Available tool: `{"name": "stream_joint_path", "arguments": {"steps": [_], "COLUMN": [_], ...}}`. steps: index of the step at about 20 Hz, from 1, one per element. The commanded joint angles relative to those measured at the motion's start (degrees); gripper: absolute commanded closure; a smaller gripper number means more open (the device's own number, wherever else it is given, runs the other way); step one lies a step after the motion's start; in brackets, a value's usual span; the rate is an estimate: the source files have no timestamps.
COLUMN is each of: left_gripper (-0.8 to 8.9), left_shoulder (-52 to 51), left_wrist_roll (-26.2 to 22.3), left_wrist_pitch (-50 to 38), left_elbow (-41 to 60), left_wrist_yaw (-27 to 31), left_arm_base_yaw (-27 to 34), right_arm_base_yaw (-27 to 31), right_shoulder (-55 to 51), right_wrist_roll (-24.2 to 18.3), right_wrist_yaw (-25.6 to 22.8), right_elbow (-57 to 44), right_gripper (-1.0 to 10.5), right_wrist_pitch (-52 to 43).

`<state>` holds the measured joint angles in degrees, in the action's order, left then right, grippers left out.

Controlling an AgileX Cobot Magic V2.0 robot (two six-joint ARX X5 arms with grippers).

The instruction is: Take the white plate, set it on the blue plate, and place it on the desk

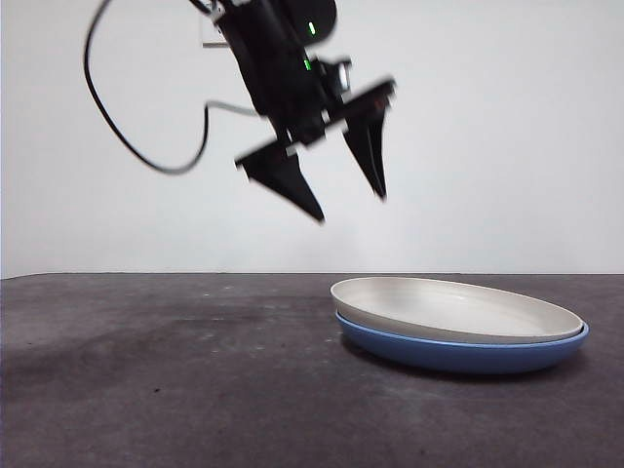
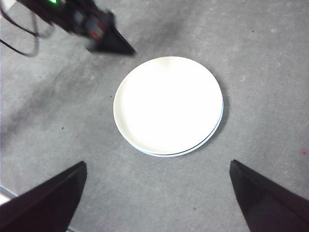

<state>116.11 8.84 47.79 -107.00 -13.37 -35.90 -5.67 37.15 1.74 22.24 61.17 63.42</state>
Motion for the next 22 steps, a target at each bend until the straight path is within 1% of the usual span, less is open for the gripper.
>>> {"name": "stream_joint_path", "arguments": {"steps": [1, 4, 7, 8, 10, 13, 17, 19, 22], "left_gripper": [4.11, 4.11, 4.12, 4.11, 4.11, 4.12, 4.11, 4.12, 4.12], "left_shoulder": [-6.6, -14.5, -21.6, -23.8, -29.1, -38.2, -47.8, -51.3, -55.0], "left_wrist_roll": [-2.0, -2.9, -6.5, -7.0, -7.4, -8.3, -9.6, -10.3, -13.4], "left_wrist_pitch": [-0.2, 1.5, 5.3, 6.3, 6.5, 4.2, 3.3, 3.6, 5.1], "left_elbow": [-2.5, -2.4, -1.7, -0.6, 4.6, 16.7, 30.1, 34.9, 39.4], "left_wrist_yaw": [0.1, 0.1, 0.1, 0.0, -0.8, -4.5, -12.9, -17.2, -22.0], "left_arm_base_yaw": [1.6, 5.0, 8.7, 9.8, 12.0, 13.5, 13.3, 12.9, 12.9], "right_arm_base_yaw": [-0.2, -0.2, -0.2, -0.2, -0.2, -0.2, -0.2, -0.2, -0.2], "right_shoulder": [0.2, 0.2, 0.2, 0.2, 0.2, 0.6, 2.0, 2.8, 3.9], "right_wrist_roll": [0.4, 0.4, 0.4, 0.4, 0.4, 0.4, 0.4, 0.4, 0.5], "right_wrist_yaw": [-0.2, -0.7, -2.6, -2.9, -3.0, -3.2, -3.2, -3.2, -3.1], "right_elbow": [1.2, 1.2, 1.2, 1.2, 1.2, 1.2, 1.2, 1.1, 1.1], "right_gripper": [4.7, 4.7, 4.7, 4.7, 4.7, 4.7, 4.7, 4.7, 4.7], "right_wrist_pitch": [-0.4, -0.4, -0.3, -0.3, -0.4, -0.4, -0.4, -0.3, 0.1]}}
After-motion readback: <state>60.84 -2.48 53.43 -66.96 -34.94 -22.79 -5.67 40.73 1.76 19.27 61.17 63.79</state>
